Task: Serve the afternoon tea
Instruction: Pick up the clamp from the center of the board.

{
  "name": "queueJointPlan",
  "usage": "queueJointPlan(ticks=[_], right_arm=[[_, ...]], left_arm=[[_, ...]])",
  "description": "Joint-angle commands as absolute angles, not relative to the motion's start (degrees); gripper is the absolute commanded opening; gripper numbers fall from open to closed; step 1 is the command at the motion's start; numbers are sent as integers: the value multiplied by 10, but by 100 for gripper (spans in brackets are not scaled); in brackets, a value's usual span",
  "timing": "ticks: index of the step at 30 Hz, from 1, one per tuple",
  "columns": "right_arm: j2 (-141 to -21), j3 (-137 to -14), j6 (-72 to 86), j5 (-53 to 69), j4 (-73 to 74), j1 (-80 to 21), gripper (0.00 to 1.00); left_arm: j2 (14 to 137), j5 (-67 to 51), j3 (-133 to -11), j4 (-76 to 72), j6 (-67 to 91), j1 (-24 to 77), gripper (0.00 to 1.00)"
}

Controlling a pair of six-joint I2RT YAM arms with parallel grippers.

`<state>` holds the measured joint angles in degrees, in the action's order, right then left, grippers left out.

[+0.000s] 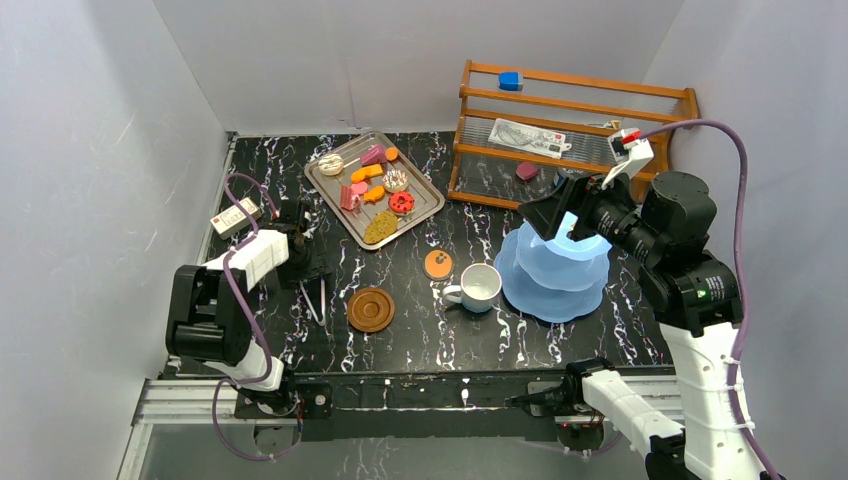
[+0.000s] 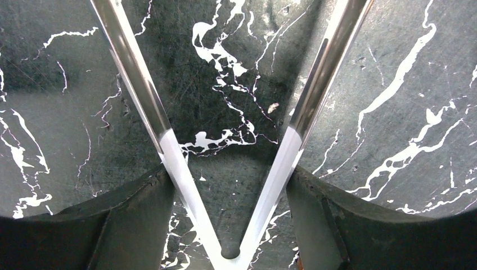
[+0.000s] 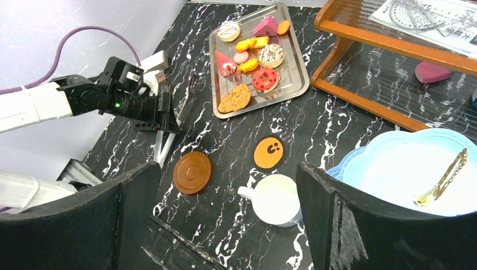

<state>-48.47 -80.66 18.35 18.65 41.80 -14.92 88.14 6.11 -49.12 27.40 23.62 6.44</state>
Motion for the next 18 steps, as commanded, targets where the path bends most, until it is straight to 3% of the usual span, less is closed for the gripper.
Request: queueJointPlan(ticks=[1, 18], right_arm=[[-480, -826, 192, 197, 391, -149, 99], [-471, -832, 201, 195, 400, -149, 99]], left_arm=[[888, 57, -484, 280, 243, 63, 66], [858, 72, -512, 313, 243, 76, 57]])
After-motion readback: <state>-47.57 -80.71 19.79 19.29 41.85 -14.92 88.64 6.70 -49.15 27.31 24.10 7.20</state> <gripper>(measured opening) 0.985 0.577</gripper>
